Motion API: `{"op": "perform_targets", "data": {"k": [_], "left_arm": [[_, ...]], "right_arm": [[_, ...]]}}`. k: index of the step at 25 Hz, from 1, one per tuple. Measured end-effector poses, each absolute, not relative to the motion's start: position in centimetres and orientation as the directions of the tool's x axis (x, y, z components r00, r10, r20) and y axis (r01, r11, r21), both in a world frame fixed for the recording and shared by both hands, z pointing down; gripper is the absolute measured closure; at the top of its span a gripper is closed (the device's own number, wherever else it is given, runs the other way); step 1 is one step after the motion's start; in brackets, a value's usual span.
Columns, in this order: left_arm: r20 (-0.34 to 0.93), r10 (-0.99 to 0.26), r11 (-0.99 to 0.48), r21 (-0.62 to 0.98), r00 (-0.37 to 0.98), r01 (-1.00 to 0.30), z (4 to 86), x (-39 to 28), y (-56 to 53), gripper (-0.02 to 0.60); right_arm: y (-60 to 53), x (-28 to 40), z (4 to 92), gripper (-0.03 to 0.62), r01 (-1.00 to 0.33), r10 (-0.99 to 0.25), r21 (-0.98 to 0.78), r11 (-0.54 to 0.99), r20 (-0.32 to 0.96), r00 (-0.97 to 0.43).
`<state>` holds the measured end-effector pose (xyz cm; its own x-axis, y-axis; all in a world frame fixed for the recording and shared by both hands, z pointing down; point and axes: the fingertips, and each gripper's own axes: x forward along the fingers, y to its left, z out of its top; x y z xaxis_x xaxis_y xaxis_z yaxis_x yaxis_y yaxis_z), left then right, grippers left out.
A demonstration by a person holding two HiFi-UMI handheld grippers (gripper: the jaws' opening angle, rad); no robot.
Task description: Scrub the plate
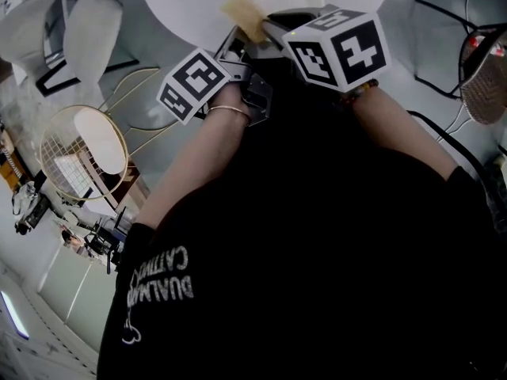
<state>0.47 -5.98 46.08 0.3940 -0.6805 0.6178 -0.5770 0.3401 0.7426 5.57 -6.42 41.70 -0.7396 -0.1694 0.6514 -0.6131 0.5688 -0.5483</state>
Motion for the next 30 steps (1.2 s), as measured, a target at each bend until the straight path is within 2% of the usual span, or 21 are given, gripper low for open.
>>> {"op": "perform_targets", "data": {"k": [4,12,30], "left_arm": [[0.622,-0.678,0.362,0.746,0.392,-0.558,46.6,0.3,-5.7,0.565],[0.617,-0.681,0.352,0.749,0.395,-0.562,46.4,0.3,-5.9,0.563],[0.602,-0.696,0.324,0.750,0.391,-0.577,45.8,0.4,-6.0,0.561]], "right_arm": [[-5.6,5.6,43.6,0.549,-0.606,-0.135,-0.410,0.682,0.743,-0.655],[-5.4,7.3,44.5,0.549,-0.608,-0.103,-0.385,0.694,0.783,-0.614],[-9.3,14.0,44.5,0.546,-0.733,-0.264,-0.244,0.636,0.823,-0.503]]}}
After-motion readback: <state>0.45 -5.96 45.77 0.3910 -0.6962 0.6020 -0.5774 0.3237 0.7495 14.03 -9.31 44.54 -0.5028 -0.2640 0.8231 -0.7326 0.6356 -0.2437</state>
